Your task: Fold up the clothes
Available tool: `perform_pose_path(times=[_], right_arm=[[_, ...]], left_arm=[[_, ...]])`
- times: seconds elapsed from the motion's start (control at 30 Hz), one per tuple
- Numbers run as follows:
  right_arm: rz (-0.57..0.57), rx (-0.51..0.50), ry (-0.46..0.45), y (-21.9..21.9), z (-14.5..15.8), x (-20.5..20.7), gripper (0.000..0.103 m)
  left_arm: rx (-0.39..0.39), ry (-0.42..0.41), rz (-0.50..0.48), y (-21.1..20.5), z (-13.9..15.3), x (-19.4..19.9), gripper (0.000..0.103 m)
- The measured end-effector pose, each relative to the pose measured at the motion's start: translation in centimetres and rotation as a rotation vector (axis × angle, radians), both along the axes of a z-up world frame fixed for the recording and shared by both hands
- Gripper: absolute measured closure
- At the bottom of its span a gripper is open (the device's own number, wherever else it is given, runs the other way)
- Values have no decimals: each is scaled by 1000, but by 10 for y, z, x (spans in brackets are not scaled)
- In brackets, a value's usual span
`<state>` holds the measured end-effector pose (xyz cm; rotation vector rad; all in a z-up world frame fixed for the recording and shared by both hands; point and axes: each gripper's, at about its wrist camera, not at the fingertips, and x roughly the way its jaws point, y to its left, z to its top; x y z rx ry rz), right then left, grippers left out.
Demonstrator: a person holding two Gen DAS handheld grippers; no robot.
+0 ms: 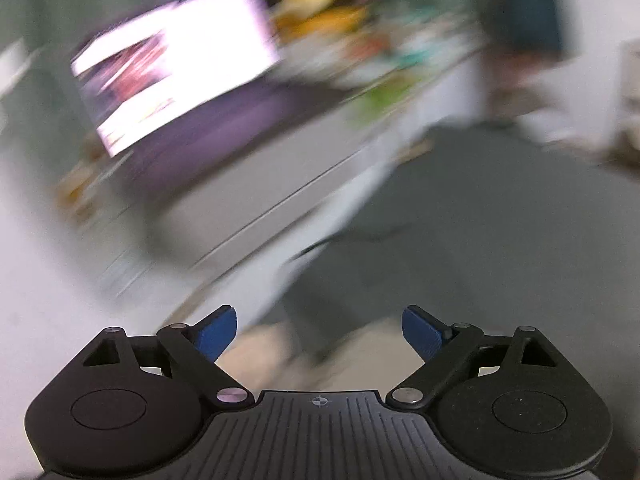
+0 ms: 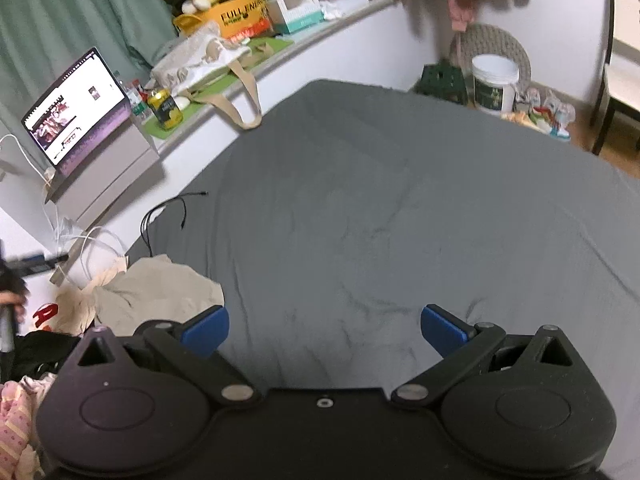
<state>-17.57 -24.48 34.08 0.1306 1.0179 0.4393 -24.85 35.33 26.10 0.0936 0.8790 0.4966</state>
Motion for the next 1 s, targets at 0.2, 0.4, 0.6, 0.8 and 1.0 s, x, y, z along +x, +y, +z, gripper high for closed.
perform_pose_path(times=[0.2,0.4,0.6,0.8,1.0], right_arm=[[0,-37,-11,1,-3,-2,0],[-11,-66,17,7,-11,8,0],[1,-132,66,17,-25,12,0],[23,-160,55,25,-25,12,0],[22,-150,71,32,-26,21,0]], left_arm=[[-27,78,417,117,-96,-41,13],[-35,91,497,138,-149,-51,35],[-204,-65,561,153,-162,-62,98],[-340,-452,399,146,-116,-101,99],[-391,-667,60,96,-36,-105,101]])
